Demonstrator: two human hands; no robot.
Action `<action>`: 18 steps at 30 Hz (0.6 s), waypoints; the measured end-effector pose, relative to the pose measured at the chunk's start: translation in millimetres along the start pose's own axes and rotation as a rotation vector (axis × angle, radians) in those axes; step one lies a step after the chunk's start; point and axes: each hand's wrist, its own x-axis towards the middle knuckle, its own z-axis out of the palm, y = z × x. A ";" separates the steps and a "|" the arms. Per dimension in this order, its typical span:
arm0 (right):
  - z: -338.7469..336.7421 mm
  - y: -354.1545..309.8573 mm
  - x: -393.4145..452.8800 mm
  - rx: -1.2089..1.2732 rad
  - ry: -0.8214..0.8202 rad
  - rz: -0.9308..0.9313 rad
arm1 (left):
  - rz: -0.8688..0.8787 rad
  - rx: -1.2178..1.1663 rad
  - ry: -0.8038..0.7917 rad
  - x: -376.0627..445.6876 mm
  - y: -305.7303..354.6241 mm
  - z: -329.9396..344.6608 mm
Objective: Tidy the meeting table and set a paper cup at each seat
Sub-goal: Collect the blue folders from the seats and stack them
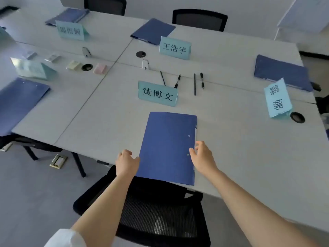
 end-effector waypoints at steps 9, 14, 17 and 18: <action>21.4 6.1 27.6 0.159 -0.041 0.407 | -0.218 0.065 -0.108 6.3 -0.6 23.4; 32.8 7.8 35.4 0.301 -0.029 0.544 | -0.178 0.076 -0.097 -3.4 5.0 30.4; 32.2 4.6 35.0 0.341 -0.065 0.617 | -0.177 0.145 -0.115 -2.8 7.5 28.7; 30.7 4.3 34.7 0.360 -0.079 0.636 | -0.177 0.146 -0.125 -1.2 8.7 27.7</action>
